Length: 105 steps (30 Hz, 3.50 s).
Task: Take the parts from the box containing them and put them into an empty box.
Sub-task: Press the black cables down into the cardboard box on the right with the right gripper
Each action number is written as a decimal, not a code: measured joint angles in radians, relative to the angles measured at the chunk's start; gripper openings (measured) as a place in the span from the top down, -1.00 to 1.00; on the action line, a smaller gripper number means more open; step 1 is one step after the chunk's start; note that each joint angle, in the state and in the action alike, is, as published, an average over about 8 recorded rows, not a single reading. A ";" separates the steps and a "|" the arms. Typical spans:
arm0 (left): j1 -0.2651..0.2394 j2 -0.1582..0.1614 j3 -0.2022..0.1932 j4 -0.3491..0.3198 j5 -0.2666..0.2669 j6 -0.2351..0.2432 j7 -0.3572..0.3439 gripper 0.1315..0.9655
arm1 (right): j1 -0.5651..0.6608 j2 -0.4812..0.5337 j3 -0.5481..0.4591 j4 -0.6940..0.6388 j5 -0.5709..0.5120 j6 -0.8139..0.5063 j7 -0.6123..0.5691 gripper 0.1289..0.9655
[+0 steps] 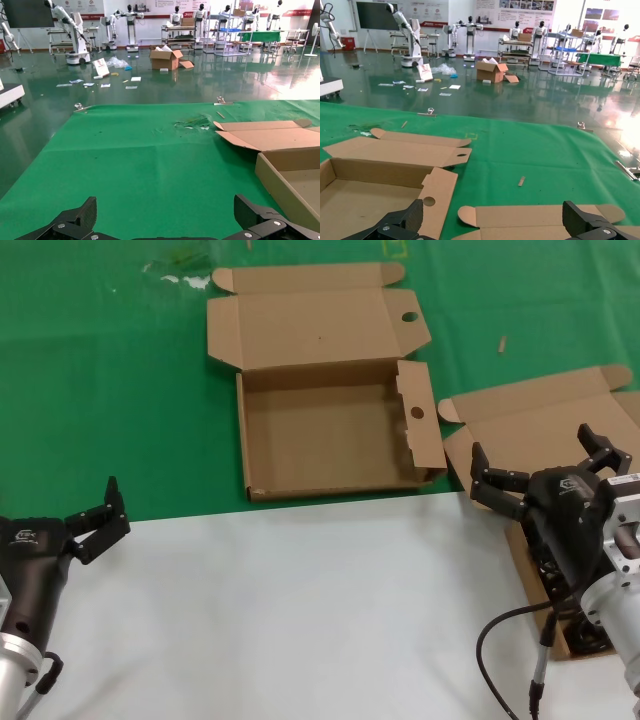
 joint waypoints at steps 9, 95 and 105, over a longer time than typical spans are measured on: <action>0.000 0.000 0.000 0.000 0.000 0.000 0.000 -1.00 | 0.000 0.000 0.000 0.000 0.000 0.000 0.000 -1.00; 0.000 0.000 0.000 0.000 0.000 0.000 -0.001 0.98 | 0.644 0.613 -0.430 -0.418 -0.486 -1.021 -0.205 -0.84; 0.000 0.000 0.000 0.000 0.000 0.000 0.000 0.98 | 0.684 0.627 -0.432 -0.386 -0.522 -1.088 -0.104 -0.51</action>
